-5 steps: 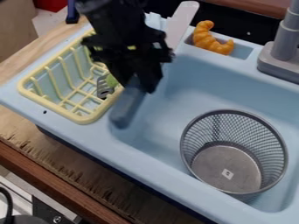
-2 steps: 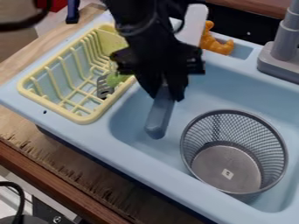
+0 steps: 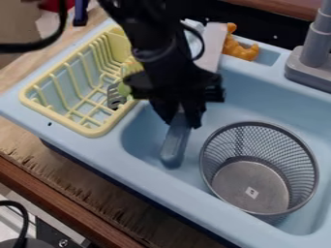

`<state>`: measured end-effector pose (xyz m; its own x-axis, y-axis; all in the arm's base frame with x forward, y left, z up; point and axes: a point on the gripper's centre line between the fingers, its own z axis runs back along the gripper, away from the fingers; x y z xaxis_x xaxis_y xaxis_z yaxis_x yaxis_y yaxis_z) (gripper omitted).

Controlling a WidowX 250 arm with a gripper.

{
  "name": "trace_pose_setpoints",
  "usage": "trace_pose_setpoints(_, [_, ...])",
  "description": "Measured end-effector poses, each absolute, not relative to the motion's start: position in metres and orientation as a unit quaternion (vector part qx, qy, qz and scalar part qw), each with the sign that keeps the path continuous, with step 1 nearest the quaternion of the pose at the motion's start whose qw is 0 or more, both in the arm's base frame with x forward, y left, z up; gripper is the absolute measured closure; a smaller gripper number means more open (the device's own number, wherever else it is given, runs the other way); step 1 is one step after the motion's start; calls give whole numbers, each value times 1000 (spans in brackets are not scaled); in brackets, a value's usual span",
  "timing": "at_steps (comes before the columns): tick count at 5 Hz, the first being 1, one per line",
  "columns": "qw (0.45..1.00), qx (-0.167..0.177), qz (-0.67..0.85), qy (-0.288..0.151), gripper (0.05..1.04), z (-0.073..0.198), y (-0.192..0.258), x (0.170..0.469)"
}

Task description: Place the knife on the left side of the basin

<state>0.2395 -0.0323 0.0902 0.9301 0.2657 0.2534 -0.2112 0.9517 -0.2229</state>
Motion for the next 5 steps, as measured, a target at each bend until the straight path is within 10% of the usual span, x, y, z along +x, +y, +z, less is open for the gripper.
trace_pose_setpoints(2, [977, -97, 131, -141, 668, 85, -35, 240])
trace_pose_setpoints(4, [980, -99, 129, -117, 116, 96, -26, 240])
trace_pose_setpoints(5, [978, -103, 129, -124, 84, 109, -21, 241])
